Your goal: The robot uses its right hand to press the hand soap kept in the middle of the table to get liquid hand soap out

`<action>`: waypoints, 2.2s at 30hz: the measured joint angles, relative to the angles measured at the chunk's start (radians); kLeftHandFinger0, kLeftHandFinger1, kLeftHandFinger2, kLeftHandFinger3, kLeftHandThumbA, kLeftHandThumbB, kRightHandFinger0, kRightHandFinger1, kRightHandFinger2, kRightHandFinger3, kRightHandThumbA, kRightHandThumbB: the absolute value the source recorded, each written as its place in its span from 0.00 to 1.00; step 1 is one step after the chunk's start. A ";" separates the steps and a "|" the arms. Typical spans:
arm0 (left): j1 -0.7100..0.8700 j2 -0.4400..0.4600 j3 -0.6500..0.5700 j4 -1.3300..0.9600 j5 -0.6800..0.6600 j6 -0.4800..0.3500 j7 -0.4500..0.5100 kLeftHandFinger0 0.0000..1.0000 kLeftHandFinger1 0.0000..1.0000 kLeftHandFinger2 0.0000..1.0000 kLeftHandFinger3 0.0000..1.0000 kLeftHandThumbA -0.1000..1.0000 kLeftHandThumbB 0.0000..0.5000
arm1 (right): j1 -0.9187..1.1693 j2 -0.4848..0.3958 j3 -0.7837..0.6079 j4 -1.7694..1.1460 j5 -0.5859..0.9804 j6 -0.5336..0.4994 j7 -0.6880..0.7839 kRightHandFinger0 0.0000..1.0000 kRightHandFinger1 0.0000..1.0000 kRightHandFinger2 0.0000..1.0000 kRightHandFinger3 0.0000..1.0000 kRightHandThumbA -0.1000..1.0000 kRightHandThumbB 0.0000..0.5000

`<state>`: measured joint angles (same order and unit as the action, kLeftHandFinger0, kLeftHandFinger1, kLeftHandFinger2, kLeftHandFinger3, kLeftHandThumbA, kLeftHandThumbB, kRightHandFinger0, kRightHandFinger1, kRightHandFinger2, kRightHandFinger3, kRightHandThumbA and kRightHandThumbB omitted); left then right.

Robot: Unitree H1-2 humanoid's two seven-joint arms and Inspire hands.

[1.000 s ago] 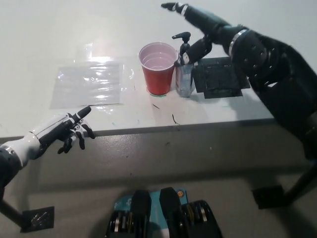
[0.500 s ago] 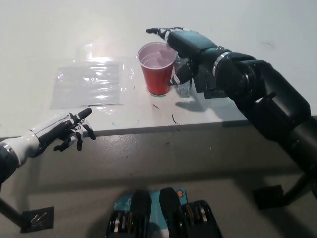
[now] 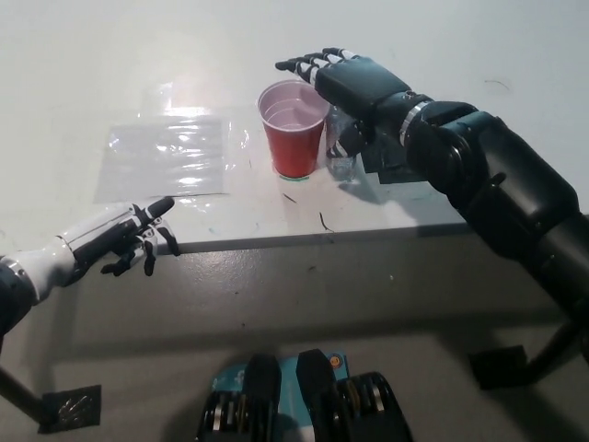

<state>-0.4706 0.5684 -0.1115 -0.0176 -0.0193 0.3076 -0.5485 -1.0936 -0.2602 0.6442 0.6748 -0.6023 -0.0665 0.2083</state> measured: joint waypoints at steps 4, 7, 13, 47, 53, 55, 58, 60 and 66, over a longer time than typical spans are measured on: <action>-0.002 0.000 0.000 0.000 0.000 -0.004 0.000 0.05 0.07 0.23 0.53 1.00 0.72 | 0.008 -0.008 -0.002 0.009 -0.017 -0.028 -0.007 1.00 1.00 1.00 1.00 1.00 0.95; -0.003 0.000 0.000 0.000 0.001 -0.010 0.000 0.06 0.07 0.24 0.54 1.00 0.72 | 0.018 -0.008 -0.026 0.008 -0.017 -0.039 -0.008 1.00 1.00 1.00 1.00 1.00 0.96; -0.012 0.000 0.000 0.000 0.001 -0.013 0.000 0.06 0.08 0.25 0.55 1.00 0.71 | 0.046 0.002 -0.087 0.008 0.003 -0.051 -0.010 1.00 1.00 1.00 1.00 1.00 0.90; -0.043 0.005 -0.002 -0.002 0.003 -0.012 -0.020 0.03 0.06 0.25 0.55 1.00 0.70 | 0.108 0.037 -0.023 -0.071 -0.136 -0.002 -0.059 1.00 1.00 1.00 1.00 1.00 1.00; -0.043 0.005 -0.002 -0.003 0.004 -0.013 -0.020 0.04 0.08 0.25 0.56 1.00 0.73 | 0.099 0.006 -0.013 -0.073 -0.174 0.017 -0.057 1.00 1.00 1.00 1.00 1.00 1.00; -0.043 0.005 -0.002 -0.003 0.004 -0.014 -0.021 0.05 0.08 0.26 0.56 1.00 0.73 | 0.099 0.000 -0.013 -0.076 -0.178 0.023 -0.056 1.00 1.00 1.00 1.00 1.00 1.00; -0.042 0.005 -0.001 -0.004 0.005 -0.014 -0.021 0.05 0.08 0.26 0.56 1.00 0.74 | 0.097 -0.009 -0.014 -0.077 -0.189 0.039 -0.053 1.00 1.00 1.00 1.00 1.00 1.00; -0.042 0.005 -0.002 -0.004 0.005 -0.014 -0.021 0.05 0.09 0.27 0.57 1.00 0.74 | 0.096 -0.009 -0.014 -0.077 -0.194 0.045 -0.051 1.00 1.00 1.00 1.00 1.00 1.00; -0.042 0.005 -0.001 -0.006 0.004 -0.015 -0.022 0.02 0.06 0.25 0.54 1.00 0.68 | 0.096 -0.007 -0.020 -0.076 -0.195 0.052 -0.051 1.00 1.00 1.00 1.00 1.00 1.00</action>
<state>-0.5130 0.5736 -0.1129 -0.0233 -0.0156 0.2923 -0.5702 -0.9972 -0.2669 0.6244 0.5991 -0.7977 -0.0149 0.1576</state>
